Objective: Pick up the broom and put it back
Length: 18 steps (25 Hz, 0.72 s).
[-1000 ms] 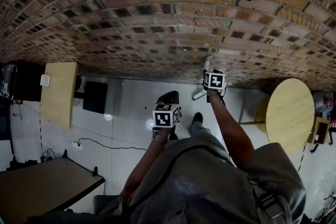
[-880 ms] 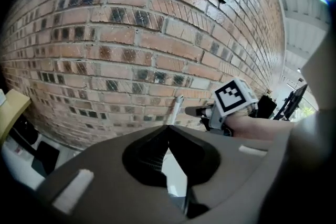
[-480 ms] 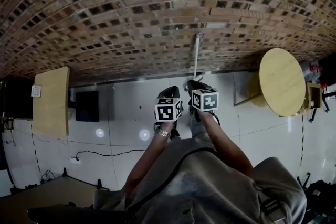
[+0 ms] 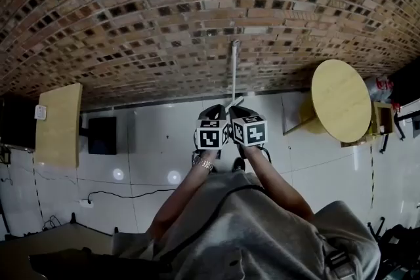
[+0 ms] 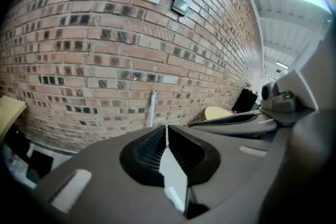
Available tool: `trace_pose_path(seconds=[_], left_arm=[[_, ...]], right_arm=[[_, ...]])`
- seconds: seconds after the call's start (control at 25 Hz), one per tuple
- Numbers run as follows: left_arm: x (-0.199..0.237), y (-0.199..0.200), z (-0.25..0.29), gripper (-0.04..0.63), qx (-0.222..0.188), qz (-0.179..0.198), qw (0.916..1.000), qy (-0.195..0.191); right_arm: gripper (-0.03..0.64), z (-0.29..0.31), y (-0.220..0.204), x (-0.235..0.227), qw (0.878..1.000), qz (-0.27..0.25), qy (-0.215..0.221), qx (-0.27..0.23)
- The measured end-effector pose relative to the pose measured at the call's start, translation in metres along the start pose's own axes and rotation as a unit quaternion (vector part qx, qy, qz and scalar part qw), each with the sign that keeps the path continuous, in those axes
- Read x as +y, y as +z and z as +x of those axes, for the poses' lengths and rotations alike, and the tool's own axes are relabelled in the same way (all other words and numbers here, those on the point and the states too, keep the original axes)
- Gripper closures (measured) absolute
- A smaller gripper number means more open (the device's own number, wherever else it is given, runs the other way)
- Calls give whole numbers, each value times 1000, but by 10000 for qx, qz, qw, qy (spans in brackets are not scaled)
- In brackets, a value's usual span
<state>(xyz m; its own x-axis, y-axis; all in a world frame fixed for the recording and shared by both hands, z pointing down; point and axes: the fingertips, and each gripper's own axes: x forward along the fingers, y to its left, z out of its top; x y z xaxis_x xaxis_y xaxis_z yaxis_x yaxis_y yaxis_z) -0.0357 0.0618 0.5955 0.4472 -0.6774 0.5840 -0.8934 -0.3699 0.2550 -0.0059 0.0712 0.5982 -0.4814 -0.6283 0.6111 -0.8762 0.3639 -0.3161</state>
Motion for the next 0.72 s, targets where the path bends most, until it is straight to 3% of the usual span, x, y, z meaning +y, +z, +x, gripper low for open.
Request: trace_pose_path(seconds=[0.72], left_arm=[[-38, 14, 13, 595, -106, 236, 9997, 39]], right_arm=[[615, -21, 11, -31, 9999, -95, 53, -112]])
